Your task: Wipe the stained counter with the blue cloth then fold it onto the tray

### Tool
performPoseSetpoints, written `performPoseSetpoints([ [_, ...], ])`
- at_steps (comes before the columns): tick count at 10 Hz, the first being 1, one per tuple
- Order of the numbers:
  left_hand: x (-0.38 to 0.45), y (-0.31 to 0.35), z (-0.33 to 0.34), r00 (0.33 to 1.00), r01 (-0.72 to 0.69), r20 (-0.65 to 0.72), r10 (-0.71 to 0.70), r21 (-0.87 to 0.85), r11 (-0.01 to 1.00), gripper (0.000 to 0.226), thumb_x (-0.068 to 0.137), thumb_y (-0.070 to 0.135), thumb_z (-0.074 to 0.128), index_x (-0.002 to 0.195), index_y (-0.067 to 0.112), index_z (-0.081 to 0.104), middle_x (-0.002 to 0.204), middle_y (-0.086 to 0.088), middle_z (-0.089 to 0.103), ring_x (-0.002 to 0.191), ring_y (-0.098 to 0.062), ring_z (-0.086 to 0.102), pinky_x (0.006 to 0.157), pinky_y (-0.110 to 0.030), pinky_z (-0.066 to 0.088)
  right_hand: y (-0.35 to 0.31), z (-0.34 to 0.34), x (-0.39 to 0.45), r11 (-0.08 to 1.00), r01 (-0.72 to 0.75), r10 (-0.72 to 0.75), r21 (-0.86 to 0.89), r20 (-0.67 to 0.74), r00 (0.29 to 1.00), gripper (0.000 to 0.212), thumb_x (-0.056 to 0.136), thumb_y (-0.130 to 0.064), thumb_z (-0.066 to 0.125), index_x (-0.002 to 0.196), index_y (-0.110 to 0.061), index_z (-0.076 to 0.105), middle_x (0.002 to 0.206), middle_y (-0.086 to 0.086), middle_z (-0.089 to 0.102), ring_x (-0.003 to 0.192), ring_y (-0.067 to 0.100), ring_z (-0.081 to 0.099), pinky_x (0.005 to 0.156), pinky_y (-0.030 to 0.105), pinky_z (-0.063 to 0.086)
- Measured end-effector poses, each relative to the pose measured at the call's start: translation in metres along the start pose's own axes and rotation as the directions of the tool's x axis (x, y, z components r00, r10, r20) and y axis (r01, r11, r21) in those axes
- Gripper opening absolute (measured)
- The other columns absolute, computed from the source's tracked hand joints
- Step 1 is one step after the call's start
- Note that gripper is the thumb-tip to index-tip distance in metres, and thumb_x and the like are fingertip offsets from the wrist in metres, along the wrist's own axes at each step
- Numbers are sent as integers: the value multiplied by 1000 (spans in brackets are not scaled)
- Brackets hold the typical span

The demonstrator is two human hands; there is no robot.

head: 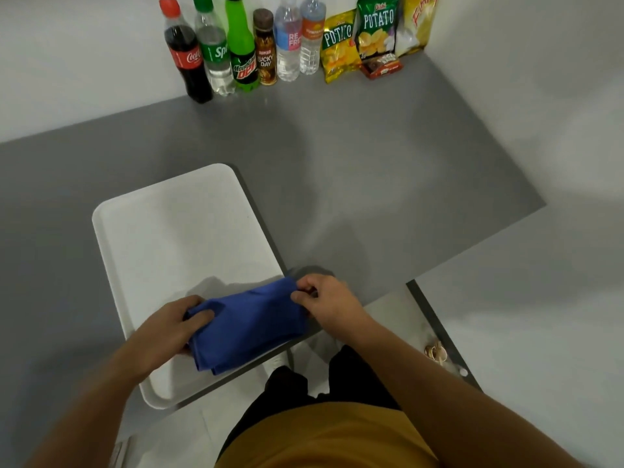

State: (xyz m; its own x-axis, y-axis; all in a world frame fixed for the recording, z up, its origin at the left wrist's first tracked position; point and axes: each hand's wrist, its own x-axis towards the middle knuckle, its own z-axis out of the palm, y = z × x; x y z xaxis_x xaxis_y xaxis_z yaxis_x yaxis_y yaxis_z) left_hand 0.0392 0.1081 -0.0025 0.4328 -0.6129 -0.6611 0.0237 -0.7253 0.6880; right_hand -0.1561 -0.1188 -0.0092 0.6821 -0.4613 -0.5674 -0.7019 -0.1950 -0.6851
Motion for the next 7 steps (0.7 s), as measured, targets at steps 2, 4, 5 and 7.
performPoseSetpoints([
  [2,16,-13,-14,998,6,64,-26,287,958,15,94,32,65,86,20,67,77,7,74,69,-13,72,61,-26,60,-15,4,-1,975,74,-77,-212,-5,997,21,102,-32,60,114,-16,65,102,5,69,93,20,63,84,31,50],
  [4,19,-3,-20,994,-64,104,13,501,863,17,90,34,68,79,22,65,73,2,71,68,-14,69,60,-23,55,-19,7,2,919,137,-147,-369,1,989,25,101,-32,61,119,-15,58,106,6,64,89,17,54,83,30,46],
  [5,19,5,-23,994,-95,106,40,594,799,17,88,37,70,75,27,63,71,4,68,68,-12,66,63,-24,50,-19,7,2,908,153,-178,-390,-28,984,22,99,-33,64,112,-16,56,97,0,57,86,16,53,79,28,42],
  [7,21,17,-22,994,-109,78,77,661,742,26,79,53,76,81,34,60,77,10,68,72,-7,64,64,-26,49,-14,5,-2,942,120,-150,-314,-76,986,24,98,-42,63,105,-20,58,92,-1,60,81,14,58,79,28,49],
])
